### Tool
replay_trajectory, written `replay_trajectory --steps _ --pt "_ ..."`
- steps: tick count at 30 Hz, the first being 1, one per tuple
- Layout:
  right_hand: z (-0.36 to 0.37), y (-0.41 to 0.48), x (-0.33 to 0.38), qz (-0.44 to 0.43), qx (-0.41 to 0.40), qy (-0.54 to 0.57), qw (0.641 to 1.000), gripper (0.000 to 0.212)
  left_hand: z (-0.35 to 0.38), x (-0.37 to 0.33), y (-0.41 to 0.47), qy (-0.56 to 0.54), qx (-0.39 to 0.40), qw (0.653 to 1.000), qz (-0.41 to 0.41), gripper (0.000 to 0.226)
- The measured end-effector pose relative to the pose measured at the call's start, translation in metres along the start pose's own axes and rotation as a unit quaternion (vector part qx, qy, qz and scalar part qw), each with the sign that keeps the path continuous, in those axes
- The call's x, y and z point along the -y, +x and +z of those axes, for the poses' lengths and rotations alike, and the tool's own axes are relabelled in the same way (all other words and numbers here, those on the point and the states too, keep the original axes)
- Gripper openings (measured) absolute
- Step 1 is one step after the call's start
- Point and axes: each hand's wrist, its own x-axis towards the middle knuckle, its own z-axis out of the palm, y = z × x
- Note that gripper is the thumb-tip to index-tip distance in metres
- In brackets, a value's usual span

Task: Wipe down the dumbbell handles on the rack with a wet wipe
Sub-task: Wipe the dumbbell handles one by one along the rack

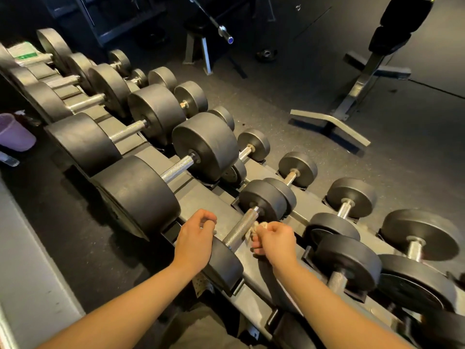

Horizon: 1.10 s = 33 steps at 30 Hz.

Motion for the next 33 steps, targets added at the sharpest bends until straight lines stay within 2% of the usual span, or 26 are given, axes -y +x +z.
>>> replay_trajectory --steps 2,4,6,9,11,14,17,19,22,25,28,30,33 --pt "0.003 0.011 0.008 0.124 -0.042 0.188 0.973 0.010 0.000 -0.001 -0.001 0.000 0.001 1.000 0.000 0.020" --pt "0.012 0.013 0.014 0.159 -0.040 0.257 0.953 0.006 -0.001 -0.001 -0.001 0.000 -0.001 1.000 0.003 0.020" --pt "0.020 0.007 0.016 0.156 -0.015 0.235 0.959 0.010 -0.001 -0.001 -0.001 0.002 0.000 1.000 0.008 0.020" --pt "0.020 0.003 0.009 0.113 0.009 0.112 0.987 0.024 -0.001 -0.001 -0.002 0.004 0.000 1.000 0.018 0.020" --pt "0.014 0.001 0.004 0.061 0.055 0.014 0.997 0.031 -0.002 -0.001 -0.003 0.001 0.002 1.000 0.020 0.020" --pt "0.012 -0.012 -0.001 0.020 0.167 -0.101 0.981 0.029 -0.002 -0.002 -0.002 0.016 0.005 1.000 0.017 0.021" --pt "0.007 -0.023 -0.003 0.017 0.246 -0.148 0.958 0.022 -0.003 -0.004 -0.003 0.025 0.006 1.000 0.013 0.021" --pt "-0.006 -0.026 0.002 0.008 0.280 -0.130 0.951 0.017 -0.005 -0.005 -0.001 0.042 0.025 0.999 0.003 0.021" --pt "-0.022 -0.028 0.022 -0.016 0.271 -0.014 0.962 0.016 -0.010 -0.009 -0.001 0.065 0.066 0.996 0.011 0.016" --pt "-0.027 -0.037 0.048 -0.038 0.272 0.060 0.960 0.019 -0.023 -0.024 -0.005 0.026 0.093 0.993 0.064 0.015" --pt "-0.020 -0.046 0.067 -0.049 0.280 0.116 0.952 0.019 -0.040 -0.048 -0.011 -0.047 0.152 0.985 0.059 0.017" --pt "-0.008 -0.048 0.078 -0.061 0.281 0.120 0.950 0.019 -0.050 -0.059 -0.010 -0.055 0.147 0.986 0.050 0.013" --pt "0.021 -0.053 0.095 -0.097 0.268 0.077 0.955 0.015 -0.065 -0.068 -0.006 -0.065 0.101 0.993 0.012 0.012"
